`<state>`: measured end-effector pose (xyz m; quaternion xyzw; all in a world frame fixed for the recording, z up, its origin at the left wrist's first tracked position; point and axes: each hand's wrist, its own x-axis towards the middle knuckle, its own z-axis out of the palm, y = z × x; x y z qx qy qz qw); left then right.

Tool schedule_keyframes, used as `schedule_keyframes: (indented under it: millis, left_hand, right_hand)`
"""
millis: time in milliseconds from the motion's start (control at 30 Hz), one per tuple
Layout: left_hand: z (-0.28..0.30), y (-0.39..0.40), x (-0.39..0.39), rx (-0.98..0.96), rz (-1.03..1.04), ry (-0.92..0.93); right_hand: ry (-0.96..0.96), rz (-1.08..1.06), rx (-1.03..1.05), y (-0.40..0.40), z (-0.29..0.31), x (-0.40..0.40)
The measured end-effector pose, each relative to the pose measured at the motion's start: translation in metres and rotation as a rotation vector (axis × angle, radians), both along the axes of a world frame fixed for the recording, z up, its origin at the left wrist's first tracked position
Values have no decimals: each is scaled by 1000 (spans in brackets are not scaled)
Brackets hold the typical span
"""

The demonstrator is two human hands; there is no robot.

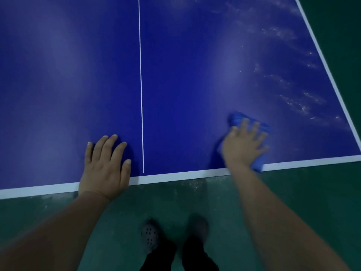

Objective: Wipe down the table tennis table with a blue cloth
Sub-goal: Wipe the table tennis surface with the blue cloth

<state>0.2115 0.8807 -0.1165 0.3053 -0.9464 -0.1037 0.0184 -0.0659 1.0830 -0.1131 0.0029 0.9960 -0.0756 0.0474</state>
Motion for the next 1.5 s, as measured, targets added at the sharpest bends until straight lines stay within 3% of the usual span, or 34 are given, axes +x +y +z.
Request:
schedule_keyframes:
  millis: [100, 167, 267, 367, 433, 500, 567, 633, 733, 800, 867, 1033, 1067, 1133, 1200, 1267, 1367, 1500]
  left_hand:
    - [1, -1, 0, -3, 5, 6]
    - [1, -1, 0, -6, 2, 4]
    - [2, -1, -1, -3, -2, -3]
    - [1, 0, -1, 0, -4, -10]
    - [0, 0, -1, -4, -9, -14]
    - [-1, -1, 0, -6, -10, -10]
    - [-2, 0, 0, -9, -9, -1]
    - [-2, 0, 0, -15, -3, 7]
    - [-1, -1, -1, -16, -2, 16]
    - [-2, -2, -1, -16, -13, 12]
    - [-2, -1, 0, -11, -17, 0]
    - [0, -1, -1, -5, -18, -24]
    - [0, 0, -1, -8, -17, -23]
    - [0, 1, -1, -13, -12, -18]
    - [1, 1, -2, -20, -8, -4]
    - [1, 2, -1, -27, -6, -3]
    - [2, 2, -2, -32, -4, -12]
    - [2, 4, -2, -46, -6, -41]
  right_hand:
    - [45, 628, 38, -47, -9, 88]
    - [23, 840, 48, -28, -11, 106]
    - [49, 696, 80, 33, -9, 49]
    - [-46, 292, 103, 83, 0, -31]
    - [-84, 85, 57, 80, 6, -64]
    - [-68, 52, 40, 45, 6, -71]
    - [-18, 272, 71, -4, 2, -46]
    - [41, 721, 86, -38, -7, 10]
    - [15, 1374, 89, -9, -9, 75]
    - [-21, 1525, 79, 29, -4, 54]
    - [-13, 1407, 133, 51, 1, 13]
    - [-37, 364, 80, 7, 5, -40]
    - [-27, 266, 64, -14, 4, -27]
    - [39, 405, 44, -50, -5, 17]
    - [58, 817, 38, -62, -11, 75]
    - [37, 1032, 44, -38, -14, 99]
    - [53, 852, 82, 21, -12, 47]
    - [-58, 369, 134, 84, 4, -40]
